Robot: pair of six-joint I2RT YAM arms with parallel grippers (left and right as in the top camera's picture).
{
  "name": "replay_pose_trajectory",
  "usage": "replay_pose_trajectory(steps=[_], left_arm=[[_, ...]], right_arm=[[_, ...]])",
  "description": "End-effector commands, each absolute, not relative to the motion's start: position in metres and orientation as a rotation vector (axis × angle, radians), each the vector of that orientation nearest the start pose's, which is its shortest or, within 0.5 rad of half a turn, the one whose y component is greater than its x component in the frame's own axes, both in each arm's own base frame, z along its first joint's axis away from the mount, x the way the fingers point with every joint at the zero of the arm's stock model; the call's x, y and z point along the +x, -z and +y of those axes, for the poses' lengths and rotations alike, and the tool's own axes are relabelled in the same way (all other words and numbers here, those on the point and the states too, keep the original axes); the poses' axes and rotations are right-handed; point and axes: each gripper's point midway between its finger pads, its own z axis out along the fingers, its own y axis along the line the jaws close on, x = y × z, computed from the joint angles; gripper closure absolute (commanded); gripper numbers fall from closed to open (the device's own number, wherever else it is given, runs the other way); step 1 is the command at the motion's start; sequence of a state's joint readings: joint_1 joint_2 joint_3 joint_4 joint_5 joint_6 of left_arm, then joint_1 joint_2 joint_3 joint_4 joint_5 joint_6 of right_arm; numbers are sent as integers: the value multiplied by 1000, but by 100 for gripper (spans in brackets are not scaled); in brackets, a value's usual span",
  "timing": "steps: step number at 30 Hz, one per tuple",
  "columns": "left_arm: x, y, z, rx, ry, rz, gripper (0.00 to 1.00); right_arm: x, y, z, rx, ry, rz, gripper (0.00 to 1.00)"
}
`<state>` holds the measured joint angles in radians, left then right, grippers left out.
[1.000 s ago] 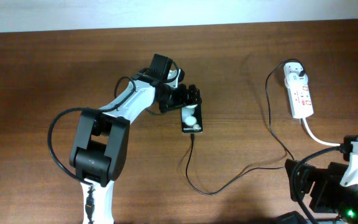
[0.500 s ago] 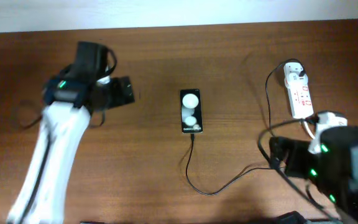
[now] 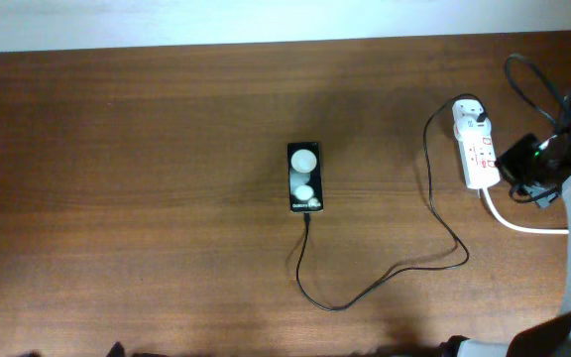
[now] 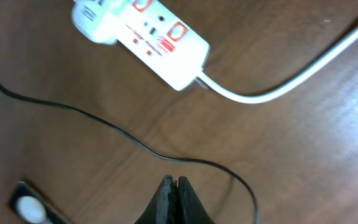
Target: Plug charger to phone and switch on socket
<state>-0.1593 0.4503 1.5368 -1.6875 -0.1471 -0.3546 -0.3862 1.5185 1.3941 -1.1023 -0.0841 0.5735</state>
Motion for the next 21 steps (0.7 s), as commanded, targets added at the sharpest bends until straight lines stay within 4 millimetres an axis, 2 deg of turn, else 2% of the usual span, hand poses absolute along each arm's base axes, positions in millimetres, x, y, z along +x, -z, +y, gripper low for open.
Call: replay_pose_trajectory(steps=[1, 5, 6, 8, 10, 14, 21], left_arm=[[22, -337, 24, -292, 146, 2032, 1], [12, -337, 26, -348, 120, 1982, 1], [12, -337, 26, -365, 109, 1978, 1], [11, -337, 26, -373, 104, 1975, 1], [11, -337, 26, -373, 104, 1973, 1], [4, -336, 27, -370, 112, 1942, 1], [-40, -329, 27, -425, 97, 1740, 1]], right_arm=[[360, -180, -125, 1300, -251, 2474, 96], [413, -135, -155, 1352, -189, 2566, 96], [426, -118, -161, 1354, -188, 2570, 96], [441, -89, -167, 1361, -189, 2570, 96], [446, -73, -171, 1382, -175, 2566, 96], [456, -55, -175, 1396, -177, 2552, 96], [463, -45, -179, 1417, -183, 2523, 96]])
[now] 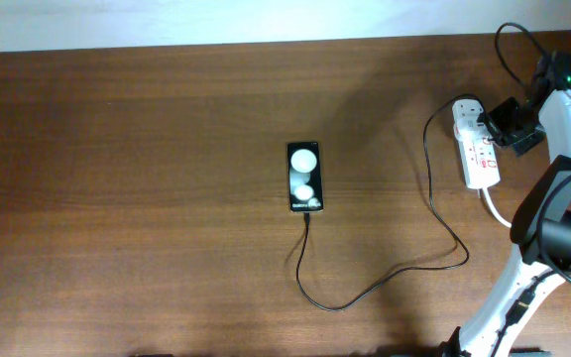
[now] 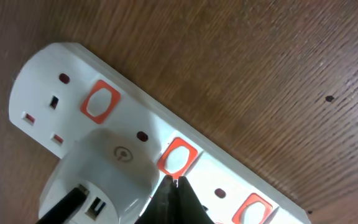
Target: Plug charger to phone and switch on socket
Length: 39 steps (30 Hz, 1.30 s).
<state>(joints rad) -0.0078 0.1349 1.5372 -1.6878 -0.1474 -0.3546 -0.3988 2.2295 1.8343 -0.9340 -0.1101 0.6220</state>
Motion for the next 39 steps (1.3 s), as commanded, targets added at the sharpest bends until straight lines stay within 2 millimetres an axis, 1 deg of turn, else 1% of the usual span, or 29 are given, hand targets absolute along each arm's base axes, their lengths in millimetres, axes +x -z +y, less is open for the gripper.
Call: replay_pose_trajectory(steps=[1, 2, 4, 6, 12, 14, 17, 19, 21, 22, 25, 31, 32, 33, 34, 35, 36, 37, 38, 39], left_arm=[[-45, -327, 27, -422, 101, 1716, 1], [-54, -325, 26, -417, 109, 1674, 1], [-60, -330, 26, -418, 111, 1644, 1], [-61, -331, 26, -418, 110, 1642, 1], [-61, -331, 26, -418, 110, 1642, 1], [-61, -331, 26, -418, 110, 1642, 1], [-61, -331, 26, -418, 110, 1642, 1], [-61, -331, 26, -418, 110, 1642, 1], [-61, -331, 26, -418, 110, 1642, 1], [-61, -331, 26, -418, 110, 1642, 1], [-61, -331, 26, -418, 110, 1642, 1], [-61, -331, 26, -418, 110, 1642, 1], [-61, -331, 26, -418, 110, 1642, 1], [-61, -331, 26, -418, 110, 1642, 1], [-61, -331, 26, -418, 110, 1642, 1], [-61, -331, 26, -418, 110, 1642, 1], [-61, -331, 26, -418, 110, 1642, 1], [-61, -331, 26, -418, 110, 1642, 1], [-61, -331, 26, -418, 110, 1642, 1], [-61, -331, 26, -418, 110, 1642, 1]], right_arm=[[464, -42, -179, 1424, -184, 2523, 96], [464, -37, -178, 1432, -189, 2528, 96], [464, -30, -177, 1437, -200, 2538, 96], [471, -31, -172, 1421, -262, 2528, 96], [475, -32, -167, 1412, -300, 2524, 96], [475, -24, -159, 1405, -301, 2550, 96], [471, -2, -138, 1396, -299, 2633, 96], [469, 6, -130, 1389, -303, 2670, 96], [469, 8, -119, 1362, -309, 2701, 96], [471, 8, -108, 1319, -314, 2725, 96], [472, 8, -94, 1267, -314, 2759, 96], [466, 9, -91, 1277, -309, 2784, 96], [466, 10, -94, 1277, -277, 2782, 96], [463, 11, -104, 1259, -194, 2788, 96], [451, 11, -122, 1275, -66, 2800, 96], [441, 8, -136, 1313, -4, 2799, 96], [429, -5, -149, 1368, 0, 2786, 96], [423, -18, -160, 1401, -1, 2757, 96], [417, -42, -174, 1431, -4, 2705, 96], [414, -78, -184, 1439, -49, 2622, 96]])
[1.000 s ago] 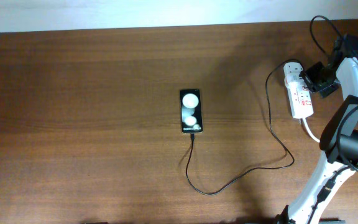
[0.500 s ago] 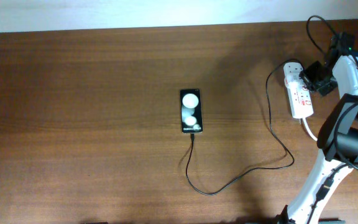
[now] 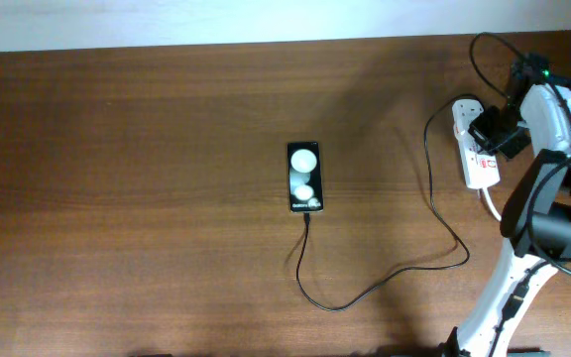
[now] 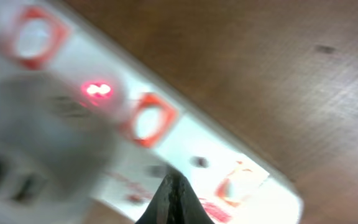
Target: Plug charger to phone and switch on socket
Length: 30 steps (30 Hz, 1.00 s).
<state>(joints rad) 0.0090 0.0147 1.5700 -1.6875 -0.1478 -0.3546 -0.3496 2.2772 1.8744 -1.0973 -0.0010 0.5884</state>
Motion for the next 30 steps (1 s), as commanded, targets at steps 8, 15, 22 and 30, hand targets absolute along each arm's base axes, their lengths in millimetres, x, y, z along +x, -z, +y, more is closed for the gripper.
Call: replay_pose_trajectory(steps=[8, 15, 22, 30], left_arm=[[-61, -331, 25, -416, 113, 1643, 1], [-31, -356, 26, -406, 128, 1562, 1], [131, -289, 29, -421, 107, 1681, 1], [219, -211, 30, -414, 117, 1630, 1]], right_arm=[[371, -378, -98, 866, -556, 2060, 96], [265, -583, 3, 315, -763, 1500, 91], [177, -605, 91, -190, -737, 1414, 77], [125, -601, 89, -213, -688, 1306, 77]])
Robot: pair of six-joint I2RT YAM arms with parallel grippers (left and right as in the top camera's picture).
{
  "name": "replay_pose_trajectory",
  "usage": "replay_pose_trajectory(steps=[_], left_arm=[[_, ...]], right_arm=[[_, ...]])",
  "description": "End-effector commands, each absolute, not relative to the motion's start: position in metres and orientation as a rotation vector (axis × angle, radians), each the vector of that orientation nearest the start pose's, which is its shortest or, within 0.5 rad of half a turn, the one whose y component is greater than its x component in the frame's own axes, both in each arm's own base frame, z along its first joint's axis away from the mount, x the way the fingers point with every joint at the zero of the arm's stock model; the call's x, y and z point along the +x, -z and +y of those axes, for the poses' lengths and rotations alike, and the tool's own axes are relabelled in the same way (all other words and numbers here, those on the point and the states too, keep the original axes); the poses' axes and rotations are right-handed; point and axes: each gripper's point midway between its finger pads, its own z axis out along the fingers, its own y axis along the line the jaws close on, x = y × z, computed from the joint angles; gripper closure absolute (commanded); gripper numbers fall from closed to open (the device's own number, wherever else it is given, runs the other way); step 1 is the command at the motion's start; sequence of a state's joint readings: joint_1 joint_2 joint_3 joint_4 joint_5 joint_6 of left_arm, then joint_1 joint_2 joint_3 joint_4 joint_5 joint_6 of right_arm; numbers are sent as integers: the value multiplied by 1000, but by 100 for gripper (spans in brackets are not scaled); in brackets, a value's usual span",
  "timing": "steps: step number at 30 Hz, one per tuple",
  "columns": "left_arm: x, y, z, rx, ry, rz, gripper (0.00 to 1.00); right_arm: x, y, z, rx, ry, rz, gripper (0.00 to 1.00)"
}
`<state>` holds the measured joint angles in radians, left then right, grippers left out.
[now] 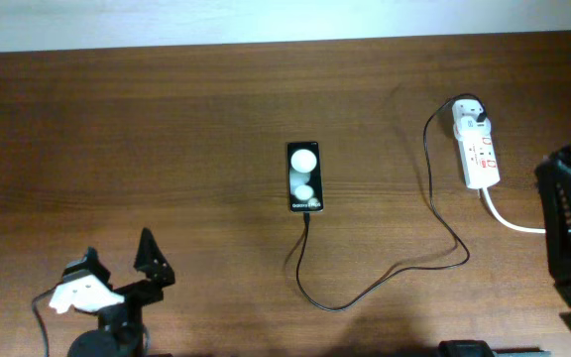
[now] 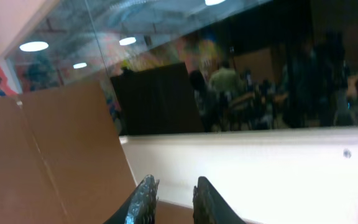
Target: Plug charger to phone and switch on socket
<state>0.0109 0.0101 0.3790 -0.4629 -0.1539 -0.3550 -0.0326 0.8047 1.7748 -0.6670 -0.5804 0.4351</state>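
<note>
The black phone (image 1: 303,177) lies face up in the middle of the table. A thin black cable (image 1: 404,268) runs from its near end in a loop to the white charger (image 1: 469,112), which sits in the far end of the white power strip (image 1: 478,151). My right arm stands at the table's right edge, away from the strip. In the right wrist view my right gripper (image 2: 171,182) is open by a narrow gap, holds nothing and faces the room wall. My left gripper (image 1: 119,256) rises at the bottom left with its fingers apart and empty.
The strip's thick white lead (image 1: 512,220) runs off towards the right arm. The cable loop lies across the table's near right part. A white wall (image 1: 266,20) borders the far edge of the brown wooden table (image 1: 117,129).
My right gripper was shut with its tips at the strip's switches, a red lamp glowing there. Now it is back at the table's right edge, slightly open. The left arm has come into view.
First my shut right gripper hung beside the power strip, the phone's cable plugged in at both ends. Then its tips were at an orange switch by the charger. Then a red lamp glowed on the strip. Now the right arm stands clear of it.
</note>
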Motion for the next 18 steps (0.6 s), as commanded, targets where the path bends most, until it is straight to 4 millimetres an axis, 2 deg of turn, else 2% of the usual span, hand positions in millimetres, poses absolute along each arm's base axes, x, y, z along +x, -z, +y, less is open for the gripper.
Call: replay_pose_trajectory(steps=[1, 3, 6, 8, 9, 14, 18], left_arm=[[225, -203, 30, -412, 119, 1614, 1], [237, -187, 30, -406, 126, 1577, 1], [243, -159, 28, -379, 114, 1613, 1], [245, -163, 11, -148, 55, 1633, 1], [245, -160, 6, -96, 43, 1648, 1], [246, -148, 6, -99, 41, 1698, 1], [246, -147, 6, -99, 42, 1698, 1]], right_arm=[[118, -599, 89, -222, -683, 1281, 77], [103, -593, 89, -243, -670, 1223, 77], [82, -588, 90, -269, -654, 1147, 77], [77, -588, 90, -274, -650, 1129, 77], [75, -588, 90, -276, -649, 1125, 77], [75, -588, 90, -276, -649, 1125, 77], [75, -588, 90, -276, -648, 1125, 76]])
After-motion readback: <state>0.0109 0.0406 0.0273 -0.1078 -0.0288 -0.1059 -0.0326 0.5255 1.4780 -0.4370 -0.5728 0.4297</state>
